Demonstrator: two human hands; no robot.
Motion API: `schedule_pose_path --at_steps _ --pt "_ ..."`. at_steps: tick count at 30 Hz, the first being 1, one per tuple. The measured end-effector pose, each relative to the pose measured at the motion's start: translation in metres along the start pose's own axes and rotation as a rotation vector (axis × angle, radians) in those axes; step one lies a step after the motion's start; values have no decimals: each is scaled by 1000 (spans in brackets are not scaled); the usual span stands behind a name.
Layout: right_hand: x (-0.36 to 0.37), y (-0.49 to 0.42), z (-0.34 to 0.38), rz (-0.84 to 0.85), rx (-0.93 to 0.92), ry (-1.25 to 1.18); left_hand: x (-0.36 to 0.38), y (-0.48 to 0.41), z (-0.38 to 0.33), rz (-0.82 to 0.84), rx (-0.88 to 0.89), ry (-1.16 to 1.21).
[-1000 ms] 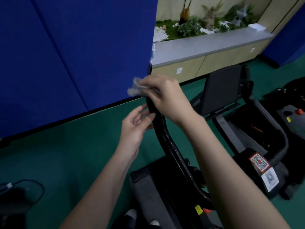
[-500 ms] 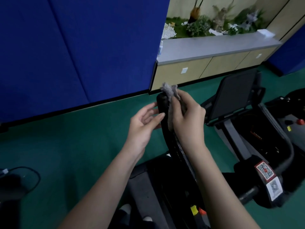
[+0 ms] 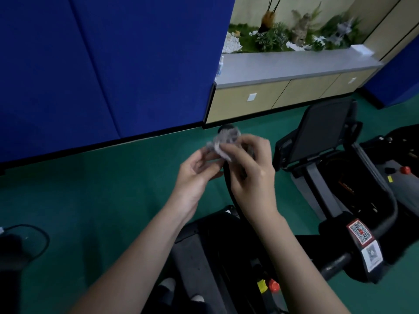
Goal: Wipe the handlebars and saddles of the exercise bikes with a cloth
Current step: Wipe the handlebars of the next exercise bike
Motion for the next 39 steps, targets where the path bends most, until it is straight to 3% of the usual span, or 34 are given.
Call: schedule_pose_path --at_steps 7,14,18,22,32,39 --pt "-6 -5 1 -2 -73 -5 5 9 20 38 -23 13" --pt "-11 3 -3 172 -227 4 6 9 36 0 -26 129" --pt "-12 -24 15 172 -334 -29 6 8 38 -59 -26 163" --pt "6 -52 29 372 -553 32 3 15 44 -118 -43 188" --pt "28 -31 32 769 -886 90 5 31 61 -170 -6 236" --pt "27 -17 31 655 -895 91 7 35 65 -189 5 246"
Point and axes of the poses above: each hand's wrist, its own y-axis away from the middle knuckle, its own x-axis out of the palm, z = x × y, the point moved 7 cm from there along -y, towards the middle knuckle, and after that the axes turned 3 degrees about y, right-handed, at the moved point
